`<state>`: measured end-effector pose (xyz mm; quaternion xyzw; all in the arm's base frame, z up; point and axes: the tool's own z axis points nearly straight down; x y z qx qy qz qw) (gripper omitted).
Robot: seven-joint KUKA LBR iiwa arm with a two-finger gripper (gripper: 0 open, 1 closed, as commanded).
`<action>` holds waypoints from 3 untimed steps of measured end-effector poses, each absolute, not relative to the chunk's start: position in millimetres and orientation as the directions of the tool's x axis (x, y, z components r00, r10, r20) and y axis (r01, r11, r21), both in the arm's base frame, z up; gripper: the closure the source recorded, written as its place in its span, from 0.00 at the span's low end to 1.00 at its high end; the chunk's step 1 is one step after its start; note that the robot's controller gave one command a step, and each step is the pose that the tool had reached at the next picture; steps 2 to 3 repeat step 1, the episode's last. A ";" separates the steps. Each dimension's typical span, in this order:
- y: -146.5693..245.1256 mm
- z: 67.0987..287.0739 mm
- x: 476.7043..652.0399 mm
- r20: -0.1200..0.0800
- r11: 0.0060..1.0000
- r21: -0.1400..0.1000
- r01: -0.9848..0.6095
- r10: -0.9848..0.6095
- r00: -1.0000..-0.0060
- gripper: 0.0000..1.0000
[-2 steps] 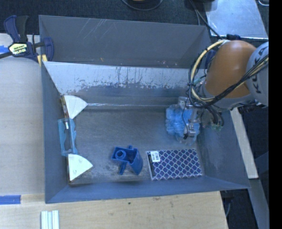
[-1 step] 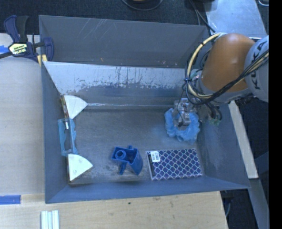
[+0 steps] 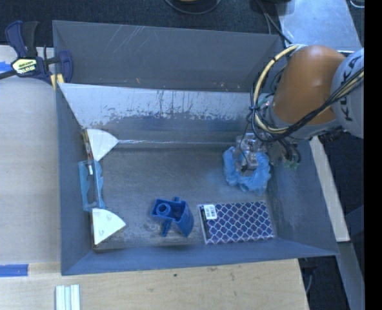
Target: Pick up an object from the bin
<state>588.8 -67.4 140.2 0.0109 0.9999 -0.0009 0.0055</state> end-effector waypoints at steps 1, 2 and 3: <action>-82.7 204.5 584.7 -0.018 1.000 -0.003 0.031 0.031 -0.999 1.00; -82.7 204.5 584.7 -0.018 1.000 -0.003 0.031 0.031 -0.999 1.00; -82.7 204.5 584.7 -0.018 1.000 -0.003 0.031 0.031 -0.999 1.00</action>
Offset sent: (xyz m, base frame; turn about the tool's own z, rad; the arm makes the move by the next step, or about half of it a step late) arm -0.0057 -0.0043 0.1069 0.0770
